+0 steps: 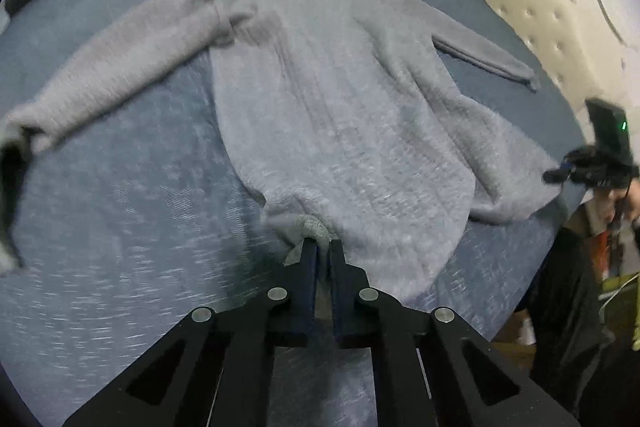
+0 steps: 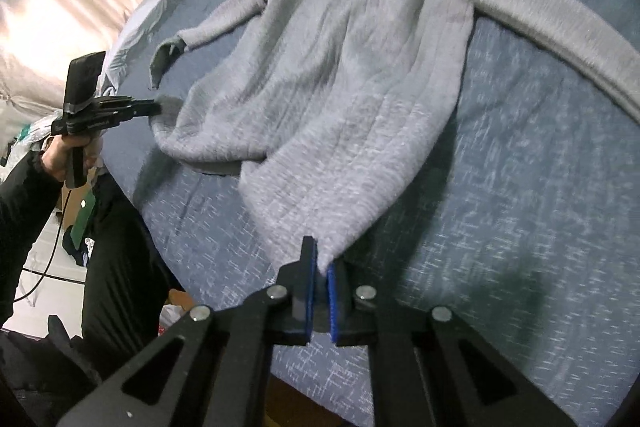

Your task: Fold clothes

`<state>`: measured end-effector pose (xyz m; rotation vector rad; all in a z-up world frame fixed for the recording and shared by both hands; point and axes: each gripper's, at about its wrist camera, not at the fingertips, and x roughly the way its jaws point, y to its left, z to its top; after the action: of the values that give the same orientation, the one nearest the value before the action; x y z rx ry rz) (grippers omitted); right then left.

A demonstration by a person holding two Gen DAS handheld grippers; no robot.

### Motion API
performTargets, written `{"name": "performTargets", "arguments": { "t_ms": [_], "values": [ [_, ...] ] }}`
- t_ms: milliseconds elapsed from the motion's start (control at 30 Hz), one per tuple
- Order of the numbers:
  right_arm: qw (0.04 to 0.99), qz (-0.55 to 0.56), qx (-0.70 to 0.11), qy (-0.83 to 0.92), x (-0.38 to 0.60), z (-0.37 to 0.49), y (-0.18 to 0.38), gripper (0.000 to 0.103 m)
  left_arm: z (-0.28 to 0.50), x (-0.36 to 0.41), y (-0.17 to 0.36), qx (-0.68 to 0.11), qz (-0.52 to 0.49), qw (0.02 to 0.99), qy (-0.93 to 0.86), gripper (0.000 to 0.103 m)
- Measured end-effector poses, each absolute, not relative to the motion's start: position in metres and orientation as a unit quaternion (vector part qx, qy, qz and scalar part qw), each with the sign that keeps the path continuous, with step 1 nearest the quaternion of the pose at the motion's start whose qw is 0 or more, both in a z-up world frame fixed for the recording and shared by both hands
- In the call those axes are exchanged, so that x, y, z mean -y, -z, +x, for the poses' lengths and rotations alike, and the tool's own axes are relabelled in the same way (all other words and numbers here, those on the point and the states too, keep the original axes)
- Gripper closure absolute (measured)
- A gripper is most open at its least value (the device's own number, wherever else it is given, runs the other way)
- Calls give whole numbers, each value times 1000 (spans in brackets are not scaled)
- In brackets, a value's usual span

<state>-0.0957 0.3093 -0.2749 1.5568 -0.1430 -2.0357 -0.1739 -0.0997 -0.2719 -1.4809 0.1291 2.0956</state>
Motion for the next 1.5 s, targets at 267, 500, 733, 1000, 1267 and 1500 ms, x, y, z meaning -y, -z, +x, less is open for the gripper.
{"name": "performTargets", "arguments": {
  "t_ms": [267,500,733,1000,1267,1500],
  "values": [
    [270,550,57,788,-329,-80,233,99,-157,132,226,-55,-534,262,-802,97],
    [254,545,55,797,-346,-60,217,99,-133,149,203,-54,-529,255,-808,98],
    [232,567,68,788,-359,-50,247,99,-114,155,226,-35,-554,246,-794,97],
    [205,594,61,776,-358,-53,288,99,-124,154,291,18,-621,208,-755,95],
    [199,605,61,768,-362,-57,303,99,-122,153,300,6,-614,217,-759,83],
    [201,609,59,765,-361,-60,304,99,-111,166,312,-3,-619,219,-754,70]
  ]
}}
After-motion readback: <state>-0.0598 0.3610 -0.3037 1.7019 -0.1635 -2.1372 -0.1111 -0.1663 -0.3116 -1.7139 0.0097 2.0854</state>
